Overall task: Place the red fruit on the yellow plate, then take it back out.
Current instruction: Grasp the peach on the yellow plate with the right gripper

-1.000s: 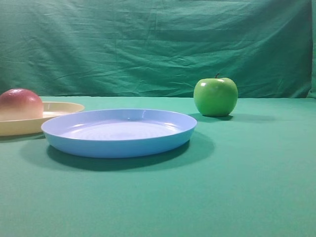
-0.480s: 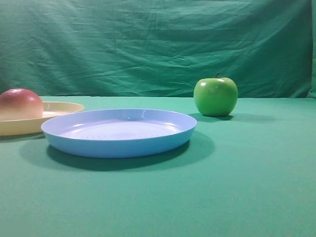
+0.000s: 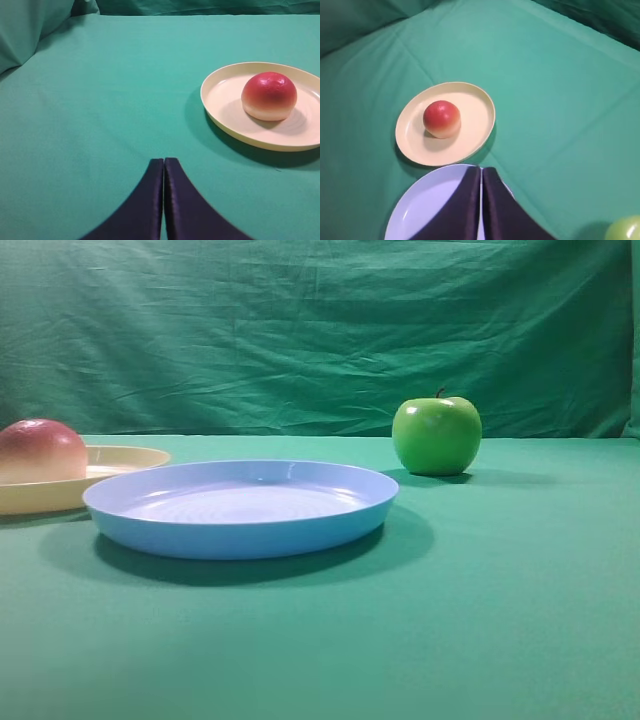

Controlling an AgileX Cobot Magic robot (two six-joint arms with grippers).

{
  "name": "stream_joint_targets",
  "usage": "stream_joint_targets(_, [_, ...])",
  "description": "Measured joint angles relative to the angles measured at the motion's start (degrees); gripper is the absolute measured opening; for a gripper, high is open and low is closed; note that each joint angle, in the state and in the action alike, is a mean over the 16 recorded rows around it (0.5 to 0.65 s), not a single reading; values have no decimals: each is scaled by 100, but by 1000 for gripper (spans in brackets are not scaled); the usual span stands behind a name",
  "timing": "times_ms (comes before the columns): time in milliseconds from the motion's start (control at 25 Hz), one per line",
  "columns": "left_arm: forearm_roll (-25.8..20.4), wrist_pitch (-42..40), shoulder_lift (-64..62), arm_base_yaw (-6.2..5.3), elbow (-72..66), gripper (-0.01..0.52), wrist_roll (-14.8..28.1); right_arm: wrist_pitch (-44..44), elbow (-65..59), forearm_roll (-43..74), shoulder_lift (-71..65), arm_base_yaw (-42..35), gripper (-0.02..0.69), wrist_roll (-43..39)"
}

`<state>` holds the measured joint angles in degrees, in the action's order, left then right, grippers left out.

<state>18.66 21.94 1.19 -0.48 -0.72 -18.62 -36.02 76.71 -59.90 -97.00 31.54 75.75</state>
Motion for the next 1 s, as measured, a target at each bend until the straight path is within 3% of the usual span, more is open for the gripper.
stream_joint_targets(280, [0,0,0,0,0,0,0,522,629,-12,-843,663,9,288])
stream_joint_targets(520, [0,0,0,0,0,0,0,753,1323,-15,-1630,1049,83,341])
stream_joint_targets(640, [0,0,0,0,0,0,0,827,1645,-25,-1997,1188,165,345])
stream_joint_targets(1000, [0,0,0,0,0,0,0,1168,2209,-241,-2762,1391,502,350])
